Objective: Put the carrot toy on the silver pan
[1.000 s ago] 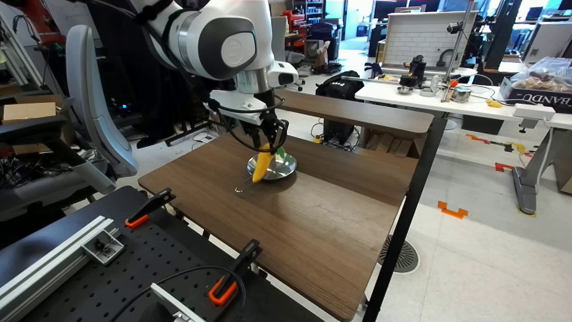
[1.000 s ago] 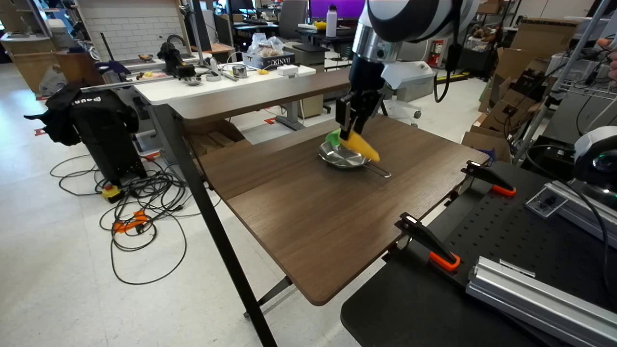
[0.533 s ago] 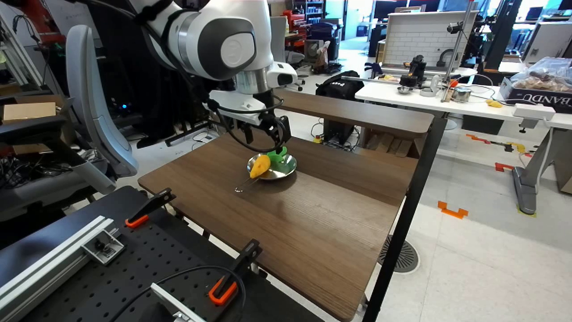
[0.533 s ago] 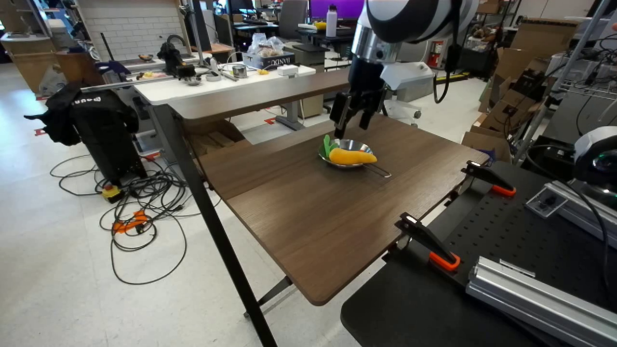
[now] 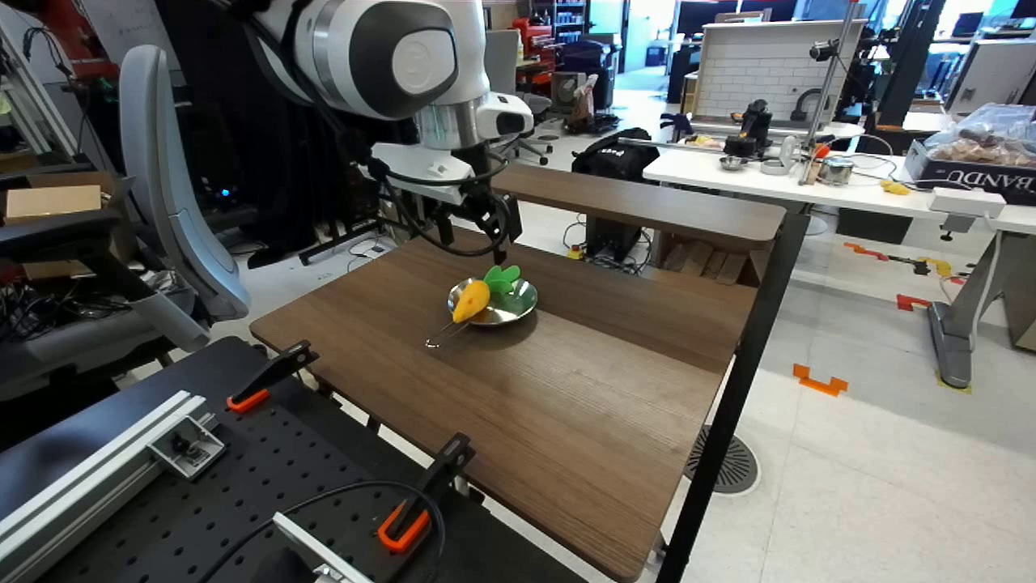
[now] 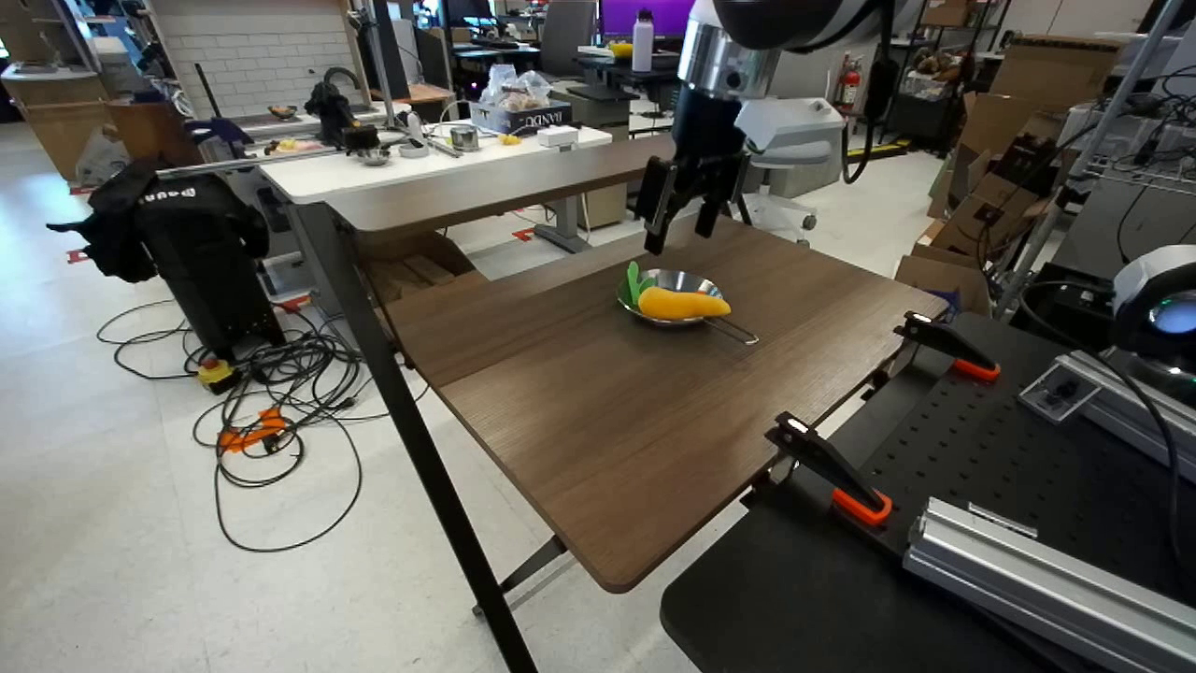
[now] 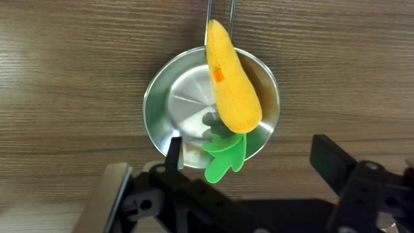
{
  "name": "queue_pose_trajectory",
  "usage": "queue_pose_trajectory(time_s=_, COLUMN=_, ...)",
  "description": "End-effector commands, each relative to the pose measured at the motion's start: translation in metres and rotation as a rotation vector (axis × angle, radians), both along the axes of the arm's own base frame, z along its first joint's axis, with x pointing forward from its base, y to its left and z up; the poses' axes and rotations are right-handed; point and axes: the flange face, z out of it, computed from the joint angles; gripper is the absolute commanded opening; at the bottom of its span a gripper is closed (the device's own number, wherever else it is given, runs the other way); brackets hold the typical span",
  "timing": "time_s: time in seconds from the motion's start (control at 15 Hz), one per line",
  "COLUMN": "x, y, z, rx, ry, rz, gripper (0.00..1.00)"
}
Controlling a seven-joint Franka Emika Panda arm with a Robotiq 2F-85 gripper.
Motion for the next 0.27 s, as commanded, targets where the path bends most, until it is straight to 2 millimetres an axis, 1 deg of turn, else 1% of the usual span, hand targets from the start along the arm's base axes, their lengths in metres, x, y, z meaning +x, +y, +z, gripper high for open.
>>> queue_pose_trajectory(time_s=0.0, x=-0.013, y=0.009, z=0.024, rx=-0.006, ry=0.011, rz=-0.019, gripper=1.0)
queue_pose_trajectory(time_s=0.13, x=-0.018, y=0.011, z=0.033, rx=-0.007, ry=-0.001, rz=-0.026, gripper=1.0)
queue_pose_trajectory(time_s=0.2, x=-0.005, y=0.009, z=0.016, rx=-0.001, ry=-0.01, rz=-0.01, gripper=1.0)
